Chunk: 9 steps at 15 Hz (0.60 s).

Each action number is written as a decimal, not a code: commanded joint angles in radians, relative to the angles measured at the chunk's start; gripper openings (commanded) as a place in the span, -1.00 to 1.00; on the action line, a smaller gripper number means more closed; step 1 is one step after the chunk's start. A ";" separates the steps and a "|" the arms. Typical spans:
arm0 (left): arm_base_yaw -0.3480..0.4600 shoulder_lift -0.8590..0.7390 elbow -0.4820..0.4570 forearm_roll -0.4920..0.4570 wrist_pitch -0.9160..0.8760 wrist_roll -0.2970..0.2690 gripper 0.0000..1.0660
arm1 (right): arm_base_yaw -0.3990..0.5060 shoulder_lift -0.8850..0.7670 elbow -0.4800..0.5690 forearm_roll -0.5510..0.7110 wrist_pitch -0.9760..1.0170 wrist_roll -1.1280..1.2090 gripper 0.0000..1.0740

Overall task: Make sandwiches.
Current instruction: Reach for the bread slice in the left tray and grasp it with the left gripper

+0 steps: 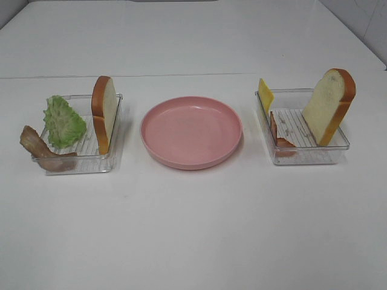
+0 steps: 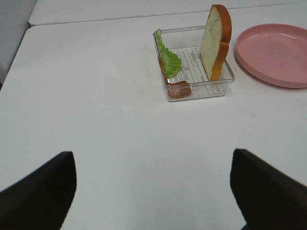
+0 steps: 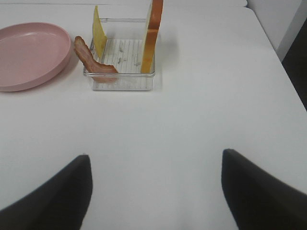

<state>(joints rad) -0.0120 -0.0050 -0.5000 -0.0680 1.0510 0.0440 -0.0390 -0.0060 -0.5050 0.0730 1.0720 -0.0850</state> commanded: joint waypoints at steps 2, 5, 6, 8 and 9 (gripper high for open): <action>-0.001 -0.020 0.002 -0.014 -0.005 0.001 0.56 | -0.007 -0.011 -0.001 -0.001 -0.011 0.000 0.32; -0.001 -0.006 -0.017 -0.021 -0.032 0.001 0.56 | -0.007 -0.011 -0.001 -0.001 -0.011 0.000 0.32; -0.001 0.005 -0.025 -0.018 -0.054 0.001 0.56 | -0.007 -0.011 -0.001 -0.001 -0.011 0.000 0.32; -0.001 0.128 -0.049 -0.029 -0.280 -0.009 0.56 | -0.007 -0.011 -0.001 -0.001 -0.011 0.000 0.32; -0.001 0.194 -0.049 -0.052 -0.347 -0.009 0.56 | -0.007 -0.011 -0.001 -0.001 -0.011 0.000 0.32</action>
<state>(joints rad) -0.0120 0.1860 -0.5420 -0.1090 0.7460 0.0410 -0.0390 -0.0060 -0.5050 0.0730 1.0720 -0.0850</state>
